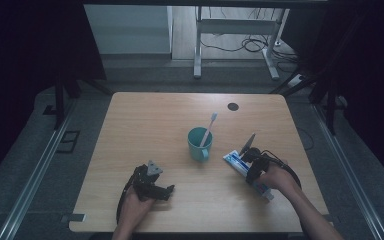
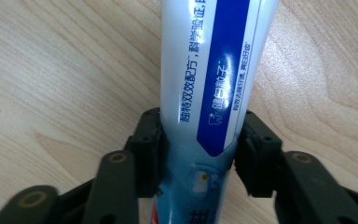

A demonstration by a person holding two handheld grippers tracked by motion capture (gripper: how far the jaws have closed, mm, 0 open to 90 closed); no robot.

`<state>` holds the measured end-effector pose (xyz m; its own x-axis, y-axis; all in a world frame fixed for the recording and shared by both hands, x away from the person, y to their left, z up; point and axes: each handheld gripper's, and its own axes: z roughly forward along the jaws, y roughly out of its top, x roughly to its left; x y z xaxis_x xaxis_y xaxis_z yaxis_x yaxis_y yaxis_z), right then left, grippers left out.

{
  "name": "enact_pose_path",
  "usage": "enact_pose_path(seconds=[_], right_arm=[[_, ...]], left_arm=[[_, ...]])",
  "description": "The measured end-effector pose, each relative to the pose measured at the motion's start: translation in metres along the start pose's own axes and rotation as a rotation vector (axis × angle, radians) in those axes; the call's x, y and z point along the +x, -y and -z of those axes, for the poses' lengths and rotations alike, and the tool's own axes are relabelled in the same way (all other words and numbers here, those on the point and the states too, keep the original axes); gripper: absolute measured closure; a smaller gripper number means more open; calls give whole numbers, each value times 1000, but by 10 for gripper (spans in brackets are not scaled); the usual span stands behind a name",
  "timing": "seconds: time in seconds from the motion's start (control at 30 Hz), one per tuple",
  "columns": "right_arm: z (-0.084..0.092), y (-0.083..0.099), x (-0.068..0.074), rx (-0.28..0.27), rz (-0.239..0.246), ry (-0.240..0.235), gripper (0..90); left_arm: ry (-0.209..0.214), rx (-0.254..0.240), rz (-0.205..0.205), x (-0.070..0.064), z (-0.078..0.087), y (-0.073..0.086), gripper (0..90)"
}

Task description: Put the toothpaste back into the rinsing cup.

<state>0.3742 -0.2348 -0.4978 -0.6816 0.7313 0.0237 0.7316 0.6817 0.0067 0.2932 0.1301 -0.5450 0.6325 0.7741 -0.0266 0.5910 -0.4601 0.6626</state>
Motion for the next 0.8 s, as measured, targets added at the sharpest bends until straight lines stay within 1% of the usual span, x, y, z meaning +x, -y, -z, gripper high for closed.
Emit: enact_pose_path(seconds=[0.03,0.1,0.2,0.23,0.27,0.3,0.37,0.4,0.5,0.67,0.7,0.8], right_arm=[[1,0,0,1,13,4,620],[3,1,1,-2,19,6,655],[4,3,1,-15,34,9,676],[5,3,2,-18,28,11,682],[6,4,2,-25,39,11,686],[6,4,2,-30,37,9,689],[6,6,-1,-40,49,5,692],[6,6,-1,-48,45,2,692],[6,8,-2,-58,51,-4,690],[7,11,-2,-77,58,1,691],[8,12,-2,-84,67,3,691],[11,14,-2,-110,70,8,693]], left_arm=[[0,0,0,0,0,0,5],[0,0,0,0,0,0,5],[0,0,0,0,0,0,5],[0,0,0,0,0,0,5],[0,0,0,0,0,0,5],[0,0,0,0,0,0,5],[0,0,0,0,0,0,5],[0,0,0,0,0,0,5],[0,0,0,0,0,0,5],[0,0,0,0,0,0,5],[0,0,0,0,0,0,5],[0,0,0,0,0,0,5]])
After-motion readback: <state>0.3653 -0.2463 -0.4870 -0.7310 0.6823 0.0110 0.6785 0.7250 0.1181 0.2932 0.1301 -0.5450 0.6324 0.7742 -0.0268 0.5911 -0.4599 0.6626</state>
